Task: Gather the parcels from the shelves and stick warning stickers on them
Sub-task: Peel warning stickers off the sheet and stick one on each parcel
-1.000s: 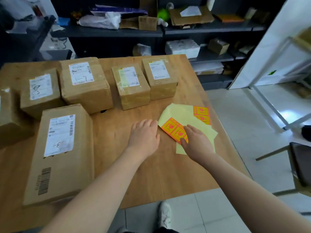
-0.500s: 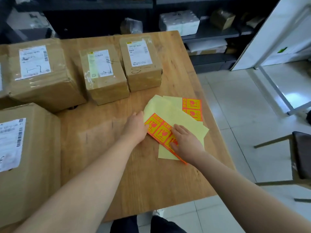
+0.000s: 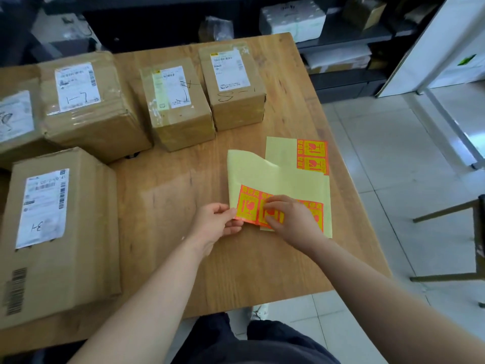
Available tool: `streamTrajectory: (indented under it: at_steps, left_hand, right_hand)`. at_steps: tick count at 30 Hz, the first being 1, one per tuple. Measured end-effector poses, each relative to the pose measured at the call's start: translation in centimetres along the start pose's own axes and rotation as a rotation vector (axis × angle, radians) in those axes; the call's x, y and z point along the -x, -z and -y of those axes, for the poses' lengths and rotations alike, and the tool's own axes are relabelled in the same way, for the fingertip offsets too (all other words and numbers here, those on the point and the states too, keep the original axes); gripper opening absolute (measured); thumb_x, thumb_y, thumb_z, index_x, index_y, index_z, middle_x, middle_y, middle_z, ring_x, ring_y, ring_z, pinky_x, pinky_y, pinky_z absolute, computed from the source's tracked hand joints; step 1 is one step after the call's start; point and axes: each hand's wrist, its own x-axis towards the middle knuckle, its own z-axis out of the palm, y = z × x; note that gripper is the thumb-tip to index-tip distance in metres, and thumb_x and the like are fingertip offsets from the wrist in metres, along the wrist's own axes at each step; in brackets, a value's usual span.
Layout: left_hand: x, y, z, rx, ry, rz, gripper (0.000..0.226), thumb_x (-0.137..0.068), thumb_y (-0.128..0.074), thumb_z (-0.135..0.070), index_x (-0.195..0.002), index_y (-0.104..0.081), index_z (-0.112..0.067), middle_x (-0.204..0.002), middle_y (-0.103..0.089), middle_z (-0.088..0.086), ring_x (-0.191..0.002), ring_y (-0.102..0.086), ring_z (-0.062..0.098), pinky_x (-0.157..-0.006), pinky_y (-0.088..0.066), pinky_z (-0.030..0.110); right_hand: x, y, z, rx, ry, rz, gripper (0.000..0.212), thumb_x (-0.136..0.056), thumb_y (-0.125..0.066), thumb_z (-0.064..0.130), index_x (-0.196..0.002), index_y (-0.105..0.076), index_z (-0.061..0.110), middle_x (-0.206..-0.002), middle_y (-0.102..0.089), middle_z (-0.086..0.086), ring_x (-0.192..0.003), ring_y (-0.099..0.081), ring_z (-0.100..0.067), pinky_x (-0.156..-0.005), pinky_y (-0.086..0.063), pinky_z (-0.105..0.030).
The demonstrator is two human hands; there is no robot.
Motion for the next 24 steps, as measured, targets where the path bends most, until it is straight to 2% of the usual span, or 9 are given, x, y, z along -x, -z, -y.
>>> streamTrajectory:
  at_steps: [3, 8, 12, 17, 24]
  left_hand:
    - [1.1, -0.1, 1.6, 0.069, 0.021, -0.031, 0.004, -0.091, -0.061, -0.001, -0.090, -0.058, -0.002, -0.082, -0.068, 0.014, -0.064, -0.070, 0.016, -0.058, -0.059, 0.024]
    - [2.4, -0.6, 2.9, 0.123, 0.010, -0.085, 0.011, -0.087, -0.067, -0.003, -0.092, -0.058, -0.003, -0.080, -0.069, 0.015, -0.060, -0.070, 0.014, -0.056, -0.059, 0.024]
    - [3.0, -0.9, 3.3, 0.097, -0.015, -0.058, 0.006, -0.089, -0.064, -0.004, -0.087, -0.059, -0.008, -0.076, -0.069, 0.010, -0.062, -0.068, 0.011, -0.058, -0.057, 0.021]
    - [3.5, -0.8, 3.6, 0.085, -0.038, -0.041, 0.005, -0.086, -0.068, -0.006, -0.086, -0.065, -0.009, -0.075, -0.069, 0.004, -0.069, -0.064, 0.010, -0.064, -0.055, 0.020]
    - [3.8, -0.8, 3.5, 0.095, 0.008, -0.041, 0.009, -0.085, -0.070, -0.008, -0.093, -0.068, -0.008, -0.074, -0.071, 0.001, -0.065, -0.066, 0.007, -0.056, -0.052, 0.018]
  right_hand:
    - [0.6, -1.3, 1.0, -0.079, 0.015, -0.015, 0.015, -0.082, -0.070, 0.020, -0.096, -0.075, 0.017, -0.106, -0.066, 0.002, -0.100, -0.061, -0.015, -0.088, -0.048, -0.032]
    - [1.4, -2.5, 1.7, -0.125, 0.034, 0.005, 0.012, -0.081, -0.072, 0.024, -0.090, -0.075, 0.018, -0.097, -0.068, 0.003, -0.095, -0.061, -0.015, -0.084, -0.049, -0.035]
    - [2.1, -2.7, 2.0, -0.162, -0.012, 0.022, 0.012, -0.080, -0.074, 0.028, -0.088, -0.074, 0.019, -0.096, -0.069, 0.006, -0.093, -0.061, -0.011, -0.081, -0.048, -0.027]
    - [2.6, -2.7, 2.1, -0.193, -0.063, 0.021, 0.014, -0.079, -0.075, 0.033, -0.084, -0.072, 0.020, -0.094, -0.068, 0.007, -0.089, -0.061, -0.008, -0.079, -0.050, -0.029]
    - [2.9, -2.9, 1.9, -0.245, -0.097, 0.015, 0.015, -0.076, -0.077, 0.034, -0.083, -0.073, 0.021, -0.090, -0.070, 0.010, -0.087, -0.063, -0.006, -0.080, -0.051, -0.030]
